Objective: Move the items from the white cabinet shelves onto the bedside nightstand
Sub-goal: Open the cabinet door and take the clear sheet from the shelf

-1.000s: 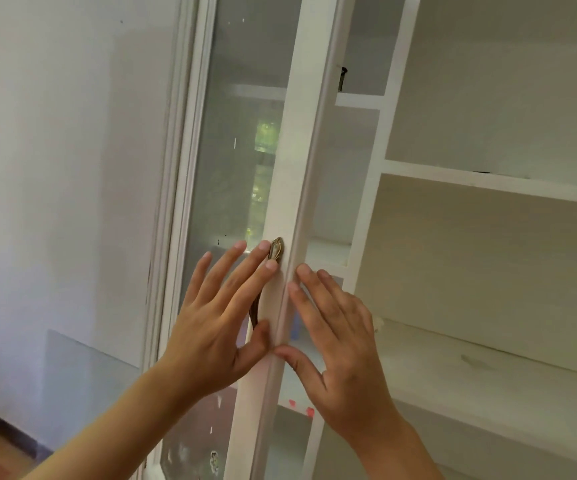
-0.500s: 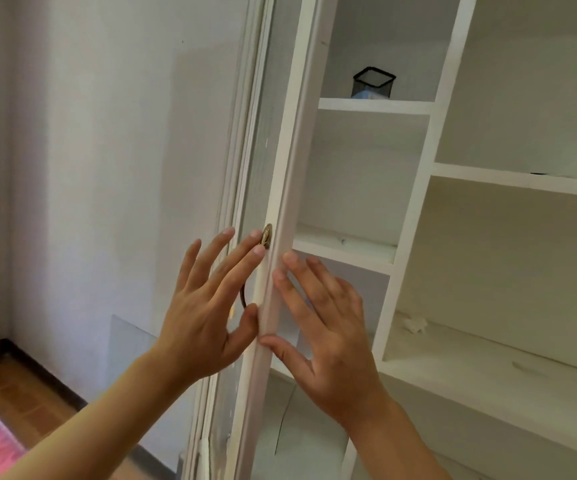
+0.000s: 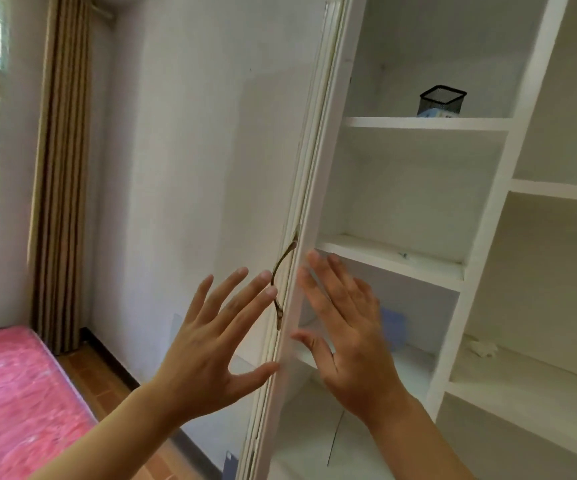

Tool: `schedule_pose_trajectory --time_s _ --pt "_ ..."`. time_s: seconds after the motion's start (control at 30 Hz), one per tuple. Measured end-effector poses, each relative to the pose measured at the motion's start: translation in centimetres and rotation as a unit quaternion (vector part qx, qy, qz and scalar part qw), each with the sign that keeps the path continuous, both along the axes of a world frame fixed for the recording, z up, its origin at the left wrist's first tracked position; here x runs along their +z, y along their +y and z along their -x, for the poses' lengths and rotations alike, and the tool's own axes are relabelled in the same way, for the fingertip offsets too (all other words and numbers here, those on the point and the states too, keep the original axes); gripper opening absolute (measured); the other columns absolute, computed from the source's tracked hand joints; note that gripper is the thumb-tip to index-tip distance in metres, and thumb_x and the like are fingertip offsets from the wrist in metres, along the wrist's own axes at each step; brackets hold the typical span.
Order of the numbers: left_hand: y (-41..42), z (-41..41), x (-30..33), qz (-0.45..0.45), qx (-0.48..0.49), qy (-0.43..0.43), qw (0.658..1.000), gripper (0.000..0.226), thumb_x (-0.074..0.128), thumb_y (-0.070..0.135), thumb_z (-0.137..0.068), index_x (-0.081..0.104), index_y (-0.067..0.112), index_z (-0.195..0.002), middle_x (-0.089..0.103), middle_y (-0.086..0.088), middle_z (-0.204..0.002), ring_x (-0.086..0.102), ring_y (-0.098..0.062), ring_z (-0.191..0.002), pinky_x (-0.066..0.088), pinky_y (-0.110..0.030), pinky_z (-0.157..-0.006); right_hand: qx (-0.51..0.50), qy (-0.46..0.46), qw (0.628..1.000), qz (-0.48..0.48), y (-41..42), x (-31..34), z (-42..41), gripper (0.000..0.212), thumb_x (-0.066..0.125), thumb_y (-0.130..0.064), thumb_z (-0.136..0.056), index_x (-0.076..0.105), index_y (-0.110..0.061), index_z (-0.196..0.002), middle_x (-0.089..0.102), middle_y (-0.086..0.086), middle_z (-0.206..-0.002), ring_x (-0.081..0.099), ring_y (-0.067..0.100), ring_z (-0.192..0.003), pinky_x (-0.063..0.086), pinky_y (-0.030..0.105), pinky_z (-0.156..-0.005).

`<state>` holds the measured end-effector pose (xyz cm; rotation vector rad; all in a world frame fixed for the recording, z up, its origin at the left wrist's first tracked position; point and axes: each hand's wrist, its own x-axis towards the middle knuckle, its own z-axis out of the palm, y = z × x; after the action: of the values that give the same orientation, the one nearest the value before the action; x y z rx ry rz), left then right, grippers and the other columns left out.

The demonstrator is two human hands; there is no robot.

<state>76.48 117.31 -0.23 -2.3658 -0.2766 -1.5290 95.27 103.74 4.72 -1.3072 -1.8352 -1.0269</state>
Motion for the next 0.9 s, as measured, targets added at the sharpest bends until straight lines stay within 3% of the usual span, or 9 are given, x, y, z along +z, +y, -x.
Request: schedule_pose_trajectory --time_s 0.4,0.67,0.9 --pt "3.1 5.5 -1.7 0.018 0.072 0.033 0.997 0.085 0.059 0.065 -0.097 0.023 0.029 -0.165 0.021 0.000 -0.174 0.018 -0.031 -0.161 0.024 -0.070 -0.121 0.033 -0.043 0.998 -0.012 6.4 0.7 4.1 0.072 0.059 -0.049 -0.104 0.032 -0.018 -0.163 0.025 0.003 -0.173 0.017 0.027 -0.161 0.030 0.064 -0.121" --pt "5.4 7.6 -2.0 0.086 0.065 0.013 0.994 0.088 0.056 0.070 -0.095 0.018 0.033 -0.166 0.017 0.008 -0.174 0.014 -0.026 -0.162 0.028 -0.072 -0.119 0.049 -0.057 0.997 -0.001 10.5 1.0 6.3 0.073 0.062 -0.050 -0.103 0.033 -0.020 -0.163 0.021 -0.001 -0.174 0.014 0.024 -0.162 0.025 0.063 -0.124" --pt "8.2 9.0 -2.5 0.136 0.072 -0.012 0.988 0.085 0.058 0.060 -0.096 0.012 0.041 -0.165 0.015 0.015 -0.174 0.011 -0.021 -0.162 0.027 -0.069 -0.121 0.047 -0.066 0.997 0.013 14.7 1.1 8.1 0.071 0.058 -0.049 -0.105 0.030 -0.023 -0.165 0.015 -0.003 -0.175 0.010 0.022 -0.163 0.025 0.062 -0.124"
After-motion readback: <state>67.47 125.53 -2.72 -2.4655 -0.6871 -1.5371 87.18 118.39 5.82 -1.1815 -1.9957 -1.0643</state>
